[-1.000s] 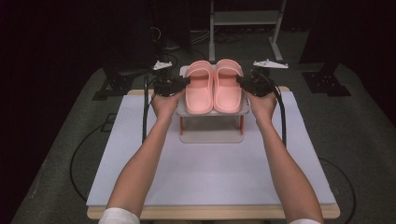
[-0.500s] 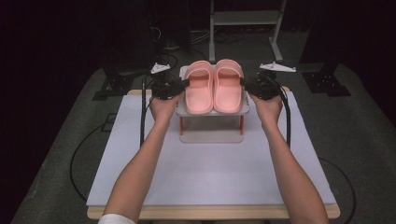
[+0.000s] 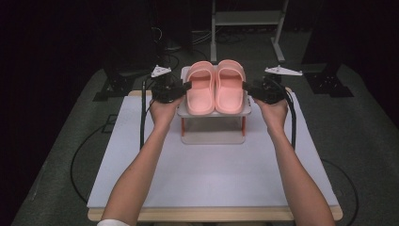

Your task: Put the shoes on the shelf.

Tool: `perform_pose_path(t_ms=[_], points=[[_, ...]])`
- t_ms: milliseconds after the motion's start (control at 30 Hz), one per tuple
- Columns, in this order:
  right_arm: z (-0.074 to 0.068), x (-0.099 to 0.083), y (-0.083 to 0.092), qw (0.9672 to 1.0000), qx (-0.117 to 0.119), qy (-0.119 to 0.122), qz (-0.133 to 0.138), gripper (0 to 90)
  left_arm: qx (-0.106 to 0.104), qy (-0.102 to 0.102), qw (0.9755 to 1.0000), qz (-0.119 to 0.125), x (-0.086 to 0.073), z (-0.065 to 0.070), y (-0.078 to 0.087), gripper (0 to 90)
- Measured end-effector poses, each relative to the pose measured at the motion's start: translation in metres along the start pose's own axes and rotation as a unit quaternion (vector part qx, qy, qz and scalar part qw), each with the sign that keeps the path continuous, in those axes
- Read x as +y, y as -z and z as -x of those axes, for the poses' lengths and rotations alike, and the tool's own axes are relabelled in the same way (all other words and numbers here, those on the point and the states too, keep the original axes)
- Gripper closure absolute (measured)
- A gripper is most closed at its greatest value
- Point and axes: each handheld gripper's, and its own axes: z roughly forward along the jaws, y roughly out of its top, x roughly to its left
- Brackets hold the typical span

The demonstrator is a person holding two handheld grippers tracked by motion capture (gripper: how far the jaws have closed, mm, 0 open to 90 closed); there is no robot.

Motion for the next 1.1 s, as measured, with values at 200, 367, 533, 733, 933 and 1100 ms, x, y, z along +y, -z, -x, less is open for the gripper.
perform_pose_path(t_ms=[200, 367, 533, 733, 933, 1100], points=[[0.004, -0.001, 0.007, 0.9999, 0.014, -0.009, 0.003, 38.2, -0.002, 0.001, 1.0, 0.0, -0.003, 0.0, 0.003, 56.2], [0.005, -0.001, 0.013, 0.9997, 0.02, -0.006, 0.009, 36.9, -0.001, -0.003, 1.0, -0.001, -0.005, -0.001, 0.006, 55.0], [0.006, -0.003, 0.017, 0.9997, 0.023, -0.006, 0.009, 36.5, -0.001, -0.012, 0.9999, -0.002, -0.006, 0.001, 0.01, 52.9], [0.009, -0.007, 0.022, 0.9996, 0.026, -0.005, 0.006, 36.1, 0.0, -0.016, 0.9999, 0.002, -0.007, 0.0, 0.016, 51.6], [0.01, -0.009, 0.026, 0.9996, 0.026, -0.003, 0.006, 35.4, -0.001, -0.017, 0.9998, 0.01, -0.008, 0.001, 0.024, 50.2], [0.009, -0.011, 0.032, 0.9996, 0.027, 0.002, 0.008, 35.4, -0.003, -0.021, 0.9997, 0.012, -0.011, 0.001, 0.029, 49.1]])
